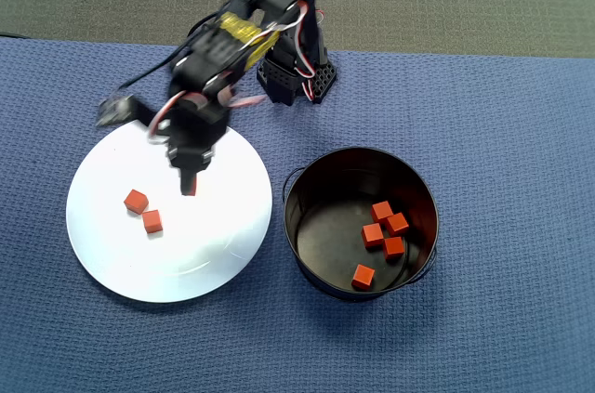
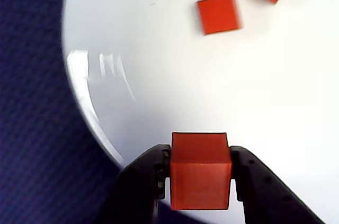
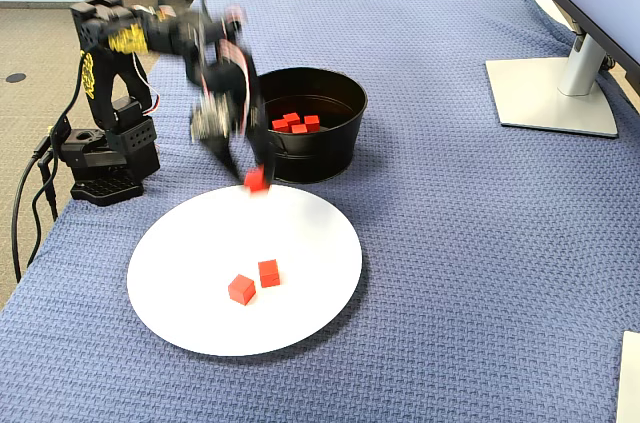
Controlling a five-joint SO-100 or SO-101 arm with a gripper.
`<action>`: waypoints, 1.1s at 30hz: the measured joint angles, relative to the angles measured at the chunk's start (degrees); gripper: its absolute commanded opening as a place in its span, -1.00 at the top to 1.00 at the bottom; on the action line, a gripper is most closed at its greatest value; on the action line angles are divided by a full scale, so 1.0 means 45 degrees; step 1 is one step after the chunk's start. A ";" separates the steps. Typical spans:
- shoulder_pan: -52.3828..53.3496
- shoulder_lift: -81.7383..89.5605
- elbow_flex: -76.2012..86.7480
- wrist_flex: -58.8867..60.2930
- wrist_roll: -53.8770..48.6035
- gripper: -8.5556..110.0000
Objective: Pick up the red cubes from the white plate and place them in the black recipient
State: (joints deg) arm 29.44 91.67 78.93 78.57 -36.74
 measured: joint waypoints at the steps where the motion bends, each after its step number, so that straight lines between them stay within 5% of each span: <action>1: -0.0566 0.0625 0.0117 0.0215 0.0508 0.86; 8: -0.5801 0.2539 0.0547 0.0469 0.3711 0.86; 9: -0.6465 0.2578 0.0664 0.0469 0.4121 0.80; 11: -0.7676 0.2559 0.0977 0.0469 0.4629 0.20; 12: -0.8340 0.2559 0.1211 0.0469 0.4609 0.09; 16: -1.0078 0.2559 0.1875 0.0469 0.3828 0.08; 33: -0.0547 0.0156 0.2305 -0.1680 -0.1973 0.31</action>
State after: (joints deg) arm 26.98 92.37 89.30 71.02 -45.62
